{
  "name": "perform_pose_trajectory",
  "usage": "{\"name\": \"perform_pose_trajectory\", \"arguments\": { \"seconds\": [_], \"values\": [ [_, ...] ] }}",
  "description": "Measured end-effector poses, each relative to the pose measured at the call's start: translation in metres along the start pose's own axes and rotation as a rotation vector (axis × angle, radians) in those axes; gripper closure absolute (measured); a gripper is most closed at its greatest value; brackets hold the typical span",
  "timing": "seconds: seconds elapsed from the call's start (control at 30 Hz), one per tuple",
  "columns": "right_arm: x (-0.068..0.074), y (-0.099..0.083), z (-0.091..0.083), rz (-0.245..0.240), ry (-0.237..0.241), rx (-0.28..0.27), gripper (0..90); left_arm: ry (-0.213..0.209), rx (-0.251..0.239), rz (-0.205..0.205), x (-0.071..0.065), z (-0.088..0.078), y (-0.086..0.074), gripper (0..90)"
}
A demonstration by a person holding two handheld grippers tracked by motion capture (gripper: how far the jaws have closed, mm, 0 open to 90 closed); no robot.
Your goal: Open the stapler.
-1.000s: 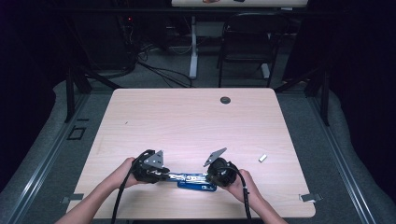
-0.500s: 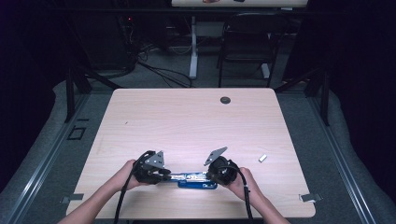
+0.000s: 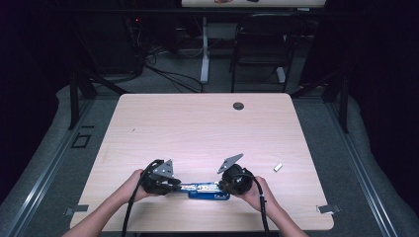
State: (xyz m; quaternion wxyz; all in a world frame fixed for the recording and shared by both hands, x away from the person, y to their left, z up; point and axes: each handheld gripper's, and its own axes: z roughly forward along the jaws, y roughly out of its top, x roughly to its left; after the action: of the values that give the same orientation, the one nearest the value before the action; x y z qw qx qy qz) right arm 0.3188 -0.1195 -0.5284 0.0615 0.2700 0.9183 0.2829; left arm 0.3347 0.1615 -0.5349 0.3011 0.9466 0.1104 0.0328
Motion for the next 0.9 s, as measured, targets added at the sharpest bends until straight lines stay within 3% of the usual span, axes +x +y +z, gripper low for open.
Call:
{"name": "perform_pose_trajectory", "arguments": {
  "seconds": [0.23,0.4,0.43,0.5,0.57,0.6,0.63,0.67,0.77,0.9],
  "values": [
    [-0.008,-0.003,-0.016,0.032,-0.018,-0.024,75.3,0.001,0.001,0.012,0.0,0.0,0.0,75.9],
    [-0.014,-0.007,-0.027,0.06,-0.039,-0.037,64.1,0.001,0.002,0.016,0.0,0.0,0.0,75.9],
    [-0.017,-0.009,-0.032,0.086,-0.049,-0.044,56.5,0.0,0.002,0.015,0.0,0.0,0.0,76.0],
    [-0.02,-0.009,-0.035,0.1,-0.055,-0.045,53.1,0.003,0.011,0.017,0.0,-0.001,0.0,76.0],
    [-0.027,-0.015,-0.042,0.151,-0.071,-0.059,39.9,-0.003,-0.001,0.016,0.001,0.0,0.0,76.0],
    [-0.027,-0.015,-0.042,0.151,-0.071,-0.059,39.9,-0.003,-0.001,0.016,0.001,0.0,0.0,76.0],
    [-0.033,-0.019,-0.047,0.193,-0.072,-0.066,33.1,-0.005,0.001,0.019,0.001,0.0,0.0,76.0],
    [-0.033,-0.019,-0.047,0.193,-0.072,-0.066,33.1,-0.009,0.004,0.025,0.001,-0.001,0.0,76.0],
    [-0.044,-0.029,-0.057,0.261,-0.108,-0.071,23.9,-0.005,-0.002,0.027,0.001,0.0,-0.001,76.0],
    [-0.05,-0.036,-0.062,0.3,-0.13,-0.069,21.7,-0.007,-0.002,0.028,0.001,0.0,-0.001,75.9]
  ]
}}
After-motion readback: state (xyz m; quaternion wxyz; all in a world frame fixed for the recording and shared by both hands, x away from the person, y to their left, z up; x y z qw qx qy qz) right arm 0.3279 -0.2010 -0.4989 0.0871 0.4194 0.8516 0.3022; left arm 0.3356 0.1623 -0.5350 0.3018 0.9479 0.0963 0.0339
